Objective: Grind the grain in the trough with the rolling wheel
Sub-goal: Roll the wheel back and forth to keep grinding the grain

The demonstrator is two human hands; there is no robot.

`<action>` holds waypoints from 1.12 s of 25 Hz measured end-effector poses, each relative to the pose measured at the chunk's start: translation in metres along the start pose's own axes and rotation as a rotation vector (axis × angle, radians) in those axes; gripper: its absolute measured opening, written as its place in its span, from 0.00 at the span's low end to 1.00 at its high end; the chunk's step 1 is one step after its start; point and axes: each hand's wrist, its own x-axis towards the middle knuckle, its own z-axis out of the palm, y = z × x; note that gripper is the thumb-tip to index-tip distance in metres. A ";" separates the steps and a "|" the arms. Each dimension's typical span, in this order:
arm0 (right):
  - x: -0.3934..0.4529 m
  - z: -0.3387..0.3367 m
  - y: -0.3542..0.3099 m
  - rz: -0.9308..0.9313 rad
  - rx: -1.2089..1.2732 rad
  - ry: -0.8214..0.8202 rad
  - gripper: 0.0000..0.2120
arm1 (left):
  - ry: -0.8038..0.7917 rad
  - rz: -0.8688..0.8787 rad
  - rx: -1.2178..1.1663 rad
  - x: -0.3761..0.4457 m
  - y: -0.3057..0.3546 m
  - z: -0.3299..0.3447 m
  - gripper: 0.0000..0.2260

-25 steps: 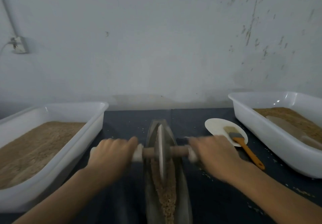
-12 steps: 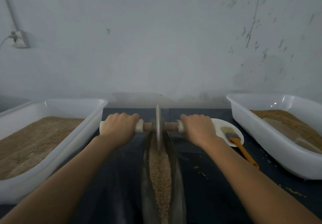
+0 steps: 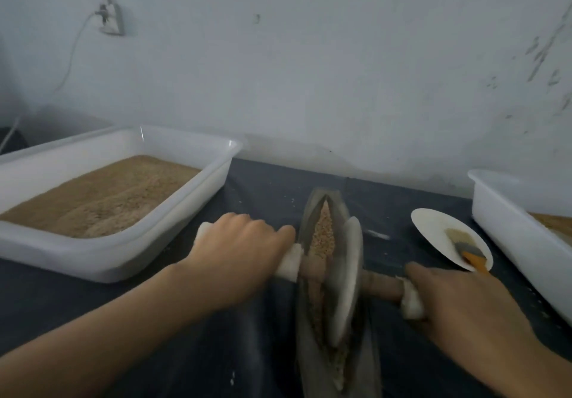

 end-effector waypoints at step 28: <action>0.044 0.019 0.010 -0.039 -0.056 0.211 0.20 | -0.056 -0.157 -0.120 0.037 -0.010 0.030 0.12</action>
